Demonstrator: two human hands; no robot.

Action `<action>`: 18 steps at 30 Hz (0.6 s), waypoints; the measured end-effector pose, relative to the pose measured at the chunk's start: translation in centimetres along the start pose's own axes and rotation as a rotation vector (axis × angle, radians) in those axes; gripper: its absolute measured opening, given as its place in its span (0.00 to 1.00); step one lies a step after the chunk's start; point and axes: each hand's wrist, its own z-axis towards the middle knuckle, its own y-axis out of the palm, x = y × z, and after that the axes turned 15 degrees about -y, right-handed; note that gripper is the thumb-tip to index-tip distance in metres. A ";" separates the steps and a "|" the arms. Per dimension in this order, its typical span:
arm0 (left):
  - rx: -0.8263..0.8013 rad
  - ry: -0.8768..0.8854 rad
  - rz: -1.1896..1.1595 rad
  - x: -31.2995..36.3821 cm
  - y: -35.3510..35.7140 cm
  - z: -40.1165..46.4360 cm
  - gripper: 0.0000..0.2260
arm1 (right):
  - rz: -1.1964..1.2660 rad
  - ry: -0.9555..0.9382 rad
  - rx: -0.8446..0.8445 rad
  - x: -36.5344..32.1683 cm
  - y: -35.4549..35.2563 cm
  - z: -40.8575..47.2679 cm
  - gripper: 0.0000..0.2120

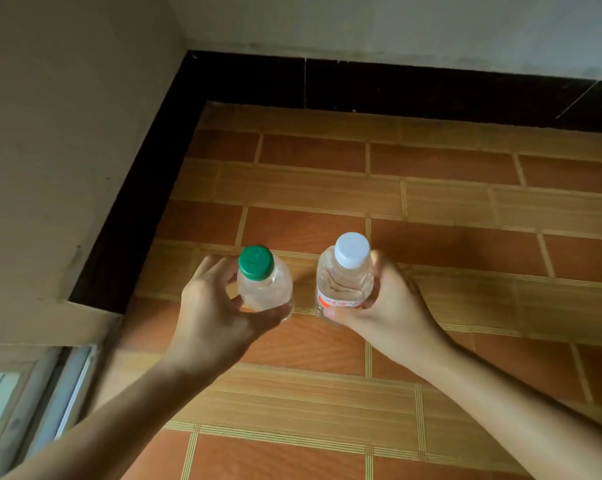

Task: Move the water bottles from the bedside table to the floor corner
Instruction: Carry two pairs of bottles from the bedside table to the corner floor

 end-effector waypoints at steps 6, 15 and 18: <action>-0.027 -0.002 -0.047 -1.8 1.2 0.7 0.26 | 0.001 0.021 -0.023 1.6 2.1 0.3 0.27; -0.044 0.022 -0.044 -2.6 1.9 0.9 0.26 | -0.044 -0.018 -0.045 1.9 3.1 -0.2 0.29; -0.049 0.026 -0.009 -2.5 1.8 0.9 0.26 | -0.062 -0.031 -0.078 1.6 3.0 -0.1 0.29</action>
